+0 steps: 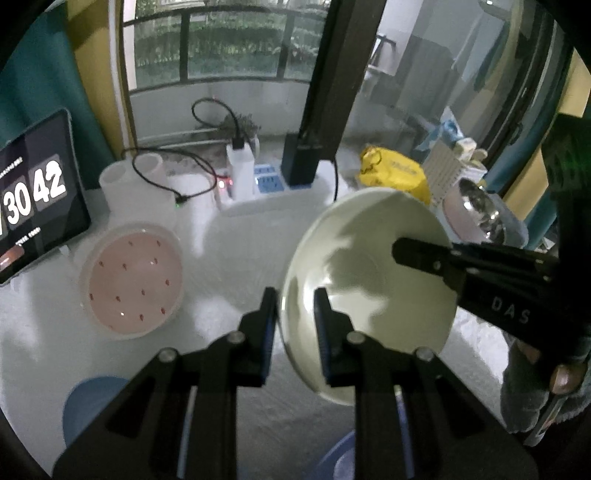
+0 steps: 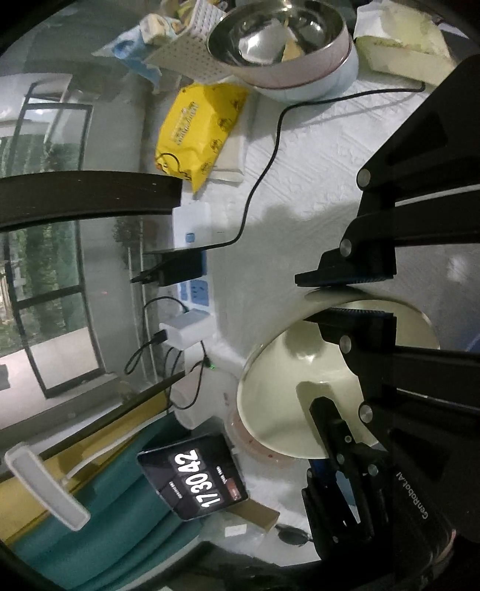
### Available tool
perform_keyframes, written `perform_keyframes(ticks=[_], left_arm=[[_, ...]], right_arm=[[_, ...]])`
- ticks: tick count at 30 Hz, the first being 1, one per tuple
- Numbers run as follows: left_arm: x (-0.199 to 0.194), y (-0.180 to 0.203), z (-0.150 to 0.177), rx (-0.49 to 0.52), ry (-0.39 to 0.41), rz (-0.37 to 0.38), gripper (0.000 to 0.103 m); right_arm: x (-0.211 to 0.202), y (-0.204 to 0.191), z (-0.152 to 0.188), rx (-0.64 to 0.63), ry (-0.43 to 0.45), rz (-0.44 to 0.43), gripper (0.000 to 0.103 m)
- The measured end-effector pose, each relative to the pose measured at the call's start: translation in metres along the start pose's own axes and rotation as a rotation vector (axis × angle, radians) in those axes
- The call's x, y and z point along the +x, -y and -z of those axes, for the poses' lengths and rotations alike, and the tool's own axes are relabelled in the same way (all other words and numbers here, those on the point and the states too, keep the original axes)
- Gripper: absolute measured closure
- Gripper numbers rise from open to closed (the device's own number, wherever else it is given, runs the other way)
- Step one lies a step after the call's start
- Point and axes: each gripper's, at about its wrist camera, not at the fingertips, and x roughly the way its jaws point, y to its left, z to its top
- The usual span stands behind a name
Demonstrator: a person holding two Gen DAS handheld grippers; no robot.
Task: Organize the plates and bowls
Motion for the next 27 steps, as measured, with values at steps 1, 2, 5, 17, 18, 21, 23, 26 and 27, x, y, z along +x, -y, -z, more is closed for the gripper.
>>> perform_keyframes(ticks=[1, 2, 5, 17, 18, 21, 23, 26, 27], left_arm=[[-0.005, 0.001, 0.001, 0.001, 0.010, 0.000, 0.083], [-0.008, 0.001, 0.002, 0.001, 0.016, 0.000, 0.083], [-0.019, 0.001, 0.005, -0.001, 0.035, 0.001, 0.083], [-0.055, 0.004, 0.021, -0.001, 0.066, 0.021, 0.083], [-0.056, 0.004, 0.023, -0.003, 0.069, 0.023, 0.083], [-0.063, 0.006, 0.028, -0.005, 0.077, 0.027, 0.083], [-0.067, 0.007, 0.033, -0.004, 0.077, 0.030, 0.083], [-0.071, 0.009, 0.039, -0.002, 0.074, 0.033, 0.083], [-0.072, 0.010, 0.041, 0.000, 0.073, 0.034, 0.083]], right_arm=[[-0.004, -0.001, 0.001, 0.003, 0.004, -0.001, 0.091], [-0.007, -0.003, 0.001, 0.008, 0.009, -0.002, 0.091], [-0.015, -0.008, 0.003, 0.014, 0.020, -0.005, 0.091], [-0.049, -0.027, 0.019, 0.013, 0.049, 0.000, 0.091], [-0.051, -0.028, 0.021, 0.012, 0.051, 0.001, 0.091], [-0.058, -0.032, 0.026, 0.011, 0.055, 0.006, 0.091], [-0.062, -0.035, 0.030, 0.010, 0.057, 0.011, 0.091], [-0.067, -0.037, 0.036, 0.011, 0.057, 0.015, 0.091], [-0.069, -0.037, 0.039, 0.013, 0.056, 0.015, 0.091]])
